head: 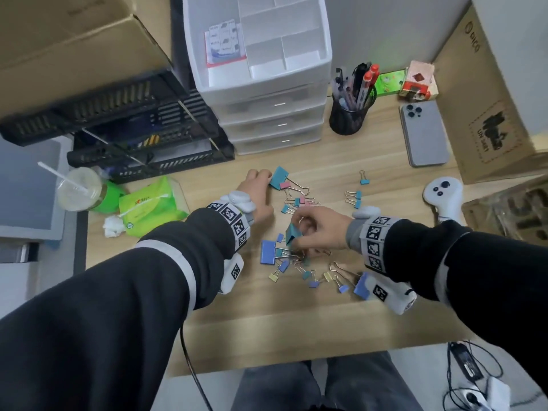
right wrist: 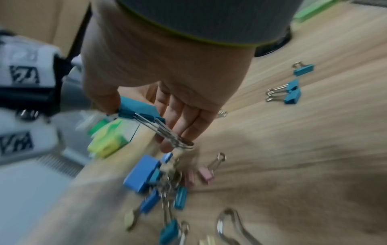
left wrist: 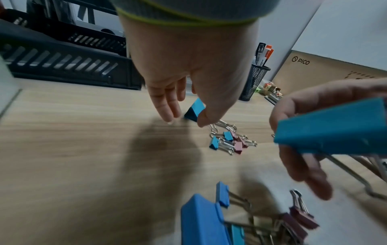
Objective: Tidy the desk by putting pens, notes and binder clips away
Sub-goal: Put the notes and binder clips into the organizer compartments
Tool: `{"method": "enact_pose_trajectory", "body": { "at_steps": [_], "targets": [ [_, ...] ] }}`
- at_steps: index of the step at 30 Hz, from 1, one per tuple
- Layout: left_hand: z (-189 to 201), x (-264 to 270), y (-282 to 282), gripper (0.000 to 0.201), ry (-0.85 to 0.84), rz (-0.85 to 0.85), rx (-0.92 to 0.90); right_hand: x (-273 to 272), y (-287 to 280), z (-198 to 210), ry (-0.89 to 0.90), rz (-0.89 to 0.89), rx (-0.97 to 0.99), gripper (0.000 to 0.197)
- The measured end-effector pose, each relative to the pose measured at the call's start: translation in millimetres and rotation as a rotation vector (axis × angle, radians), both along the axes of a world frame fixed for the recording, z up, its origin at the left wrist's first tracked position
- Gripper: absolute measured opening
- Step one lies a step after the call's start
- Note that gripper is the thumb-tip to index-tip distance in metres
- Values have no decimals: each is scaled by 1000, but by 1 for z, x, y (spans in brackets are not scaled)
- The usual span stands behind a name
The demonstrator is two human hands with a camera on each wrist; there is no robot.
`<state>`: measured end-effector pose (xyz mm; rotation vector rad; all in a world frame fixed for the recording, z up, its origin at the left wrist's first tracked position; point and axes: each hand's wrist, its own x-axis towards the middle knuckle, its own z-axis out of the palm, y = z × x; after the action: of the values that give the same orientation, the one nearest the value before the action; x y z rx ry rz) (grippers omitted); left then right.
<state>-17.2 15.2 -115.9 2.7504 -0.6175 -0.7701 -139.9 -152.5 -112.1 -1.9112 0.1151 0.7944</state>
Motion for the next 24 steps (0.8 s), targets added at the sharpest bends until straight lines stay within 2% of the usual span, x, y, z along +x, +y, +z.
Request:
{"method": "enact_pose_trajectory", "body": {
  "at_steps": [3,8,12,17,20,22,24],
  "targets": [
    [0,18,-13,77,-15,-81,-35,16,-18,6,67,-222,81,35],
    [-11,36,-29,83,-7,-169,84,15,-44,-4,123,-374,57,25],
    [-22,45,-38,62,-21,-179,154,9,-59,-10,167,-413,48,5],
    [-20,55,-43,26,-65,-280,322,9,-64,-5,170,-458,43,6],
    [-9,59,-38,9,50,-286,404,18,-63,0,134,-439,15,6],
    [1,57,-30,15,73,-272,421,27,-60,6,120,-420,23,10],
    [15,53,-23,38,14,-281,396,36,-57,11,90,-405,11,17]
  ]
}}
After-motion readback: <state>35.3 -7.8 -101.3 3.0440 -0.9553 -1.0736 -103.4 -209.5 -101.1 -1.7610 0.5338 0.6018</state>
